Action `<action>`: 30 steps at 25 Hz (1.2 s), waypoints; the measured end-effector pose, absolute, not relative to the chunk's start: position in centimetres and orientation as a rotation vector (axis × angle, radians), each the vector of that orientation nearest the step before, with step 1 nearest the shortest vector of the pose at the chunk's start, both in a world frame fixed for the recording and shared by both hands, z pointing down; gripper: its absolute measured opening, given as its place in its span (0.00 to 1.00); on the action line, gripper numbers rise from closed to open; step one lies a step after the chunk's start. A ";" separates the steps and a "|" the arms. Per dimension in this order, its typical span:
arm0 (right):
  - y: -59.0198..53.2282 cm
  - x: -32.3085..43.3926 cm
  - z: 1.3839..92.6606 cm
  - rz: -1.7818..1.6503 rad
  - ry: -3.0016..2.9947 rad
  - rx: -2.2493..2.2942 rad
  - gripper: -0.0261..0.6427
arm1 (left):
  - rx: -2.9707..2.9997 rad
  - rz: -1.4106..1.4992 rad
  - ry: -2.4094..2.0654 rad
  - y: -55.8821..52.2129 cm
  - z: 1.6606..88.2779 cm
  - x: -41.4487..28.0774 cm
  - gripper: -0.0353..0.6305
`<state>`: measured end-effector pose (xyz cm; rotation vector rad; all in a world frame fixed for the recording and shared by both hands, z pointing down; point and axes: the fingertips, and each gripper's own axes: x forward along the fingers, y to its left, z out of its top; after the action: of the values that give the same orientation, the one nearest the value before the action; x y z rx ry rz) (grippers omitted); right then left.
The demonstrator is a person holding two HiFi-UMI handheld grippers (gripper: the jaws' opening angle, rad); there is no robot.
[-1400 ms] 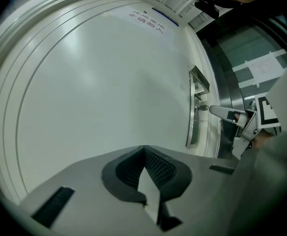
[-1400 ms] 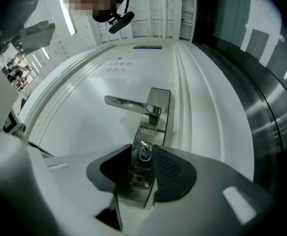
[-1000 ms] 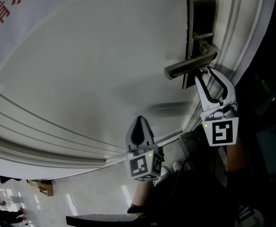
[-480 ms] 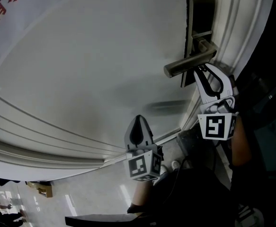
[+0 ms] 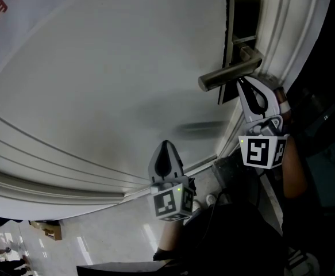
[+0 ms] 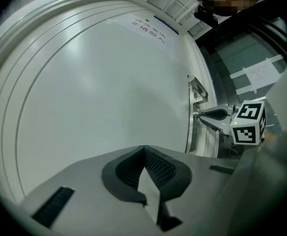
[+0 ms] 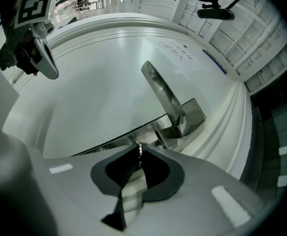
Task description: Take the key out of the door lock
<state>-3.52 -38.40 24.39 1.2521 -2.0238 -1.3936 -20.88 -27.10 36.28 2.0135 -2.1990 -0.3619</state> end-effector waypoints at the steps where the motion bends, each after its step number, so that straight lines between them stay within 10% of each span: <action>1: -38.4 -3.5 24.5 -1.399 -2.019 1.252 0.08 | 2.015 -0.359 -2.199 -27.1 36.4 -20.9 0.05; 30: -38.4 -3.6 25.0 -1.606 -1.743 1.032 0.06 | 2.020 -0.357 -2.187 -26.8 36.6 -21.0 0.05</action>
<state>-3.58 -38.37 25.01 1.0322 -1.7435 -1.6056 -20.99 -26.76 36.64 2.0199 -2.1873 -0.3572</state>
